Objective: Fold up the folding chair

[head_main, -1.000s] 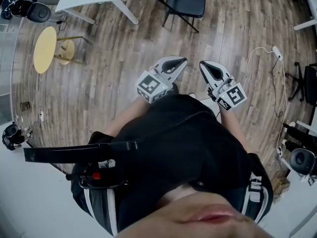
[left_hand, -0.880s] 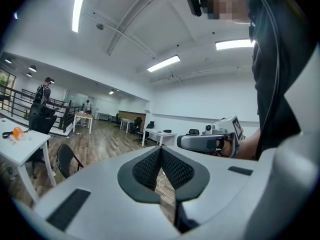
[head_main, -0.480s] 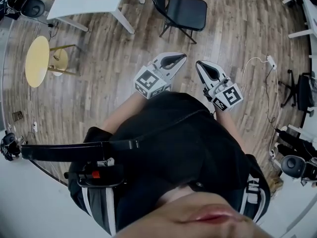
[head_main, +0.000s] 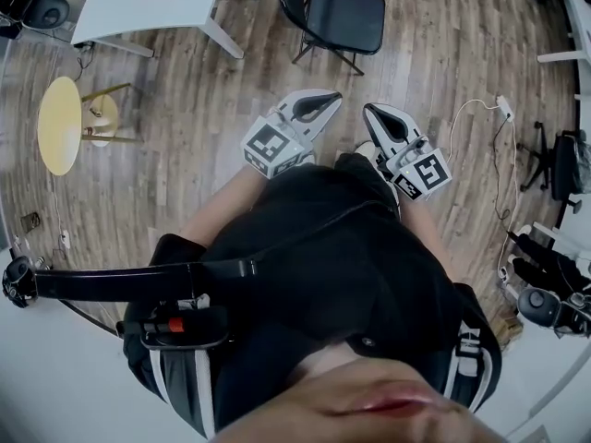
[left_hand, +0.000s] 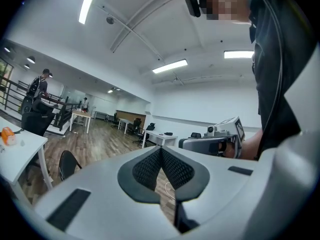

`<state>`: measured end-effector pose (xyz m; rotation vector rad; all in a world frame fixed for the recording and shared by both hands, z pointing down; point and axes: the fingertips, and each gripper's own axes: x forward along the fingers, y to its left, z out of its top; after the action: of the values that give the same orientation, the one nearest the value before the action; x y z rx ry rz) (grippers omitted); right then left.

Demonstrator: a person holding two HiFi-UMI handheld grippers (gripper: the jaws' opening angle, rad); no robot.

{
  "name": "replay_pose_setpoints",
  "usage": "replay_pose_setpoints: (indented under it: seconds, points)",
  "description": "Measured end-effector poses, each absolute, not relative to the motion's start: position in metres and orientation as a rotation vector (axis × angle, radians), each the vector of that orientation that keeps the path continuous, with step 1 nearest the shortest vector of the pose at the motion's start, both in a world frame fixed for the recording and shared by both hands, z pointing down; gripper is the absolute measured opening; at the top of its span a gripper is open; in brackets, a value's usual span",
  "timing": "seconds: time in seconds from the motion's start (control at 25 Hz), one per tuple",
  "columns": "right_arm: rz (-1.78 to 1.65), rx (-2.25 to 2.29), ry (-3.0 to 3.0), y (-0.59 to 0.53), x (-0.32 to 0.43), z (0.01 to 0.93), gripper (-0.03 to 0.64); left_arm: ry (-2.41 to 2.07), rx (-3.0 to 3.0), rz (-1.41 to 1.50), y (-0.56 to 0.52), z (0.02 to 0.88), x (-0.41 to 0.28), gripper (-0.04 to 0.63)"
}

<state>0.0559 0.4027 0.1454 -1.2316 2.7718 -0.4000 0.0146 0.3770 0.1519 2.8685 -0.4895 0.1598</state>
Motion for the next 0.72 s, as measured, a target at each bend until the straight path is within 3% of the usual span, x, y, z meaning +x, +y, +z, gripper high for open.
replay_pose_setpoints:
  seconds: [0.72]
  points:
    - [-0.368, -0.966, 2.856, 0.250, 0.200, 0.167, 0.008, -0.723, 2.833, 0.269, 0.241, 0.177, 0.164, 0.003]
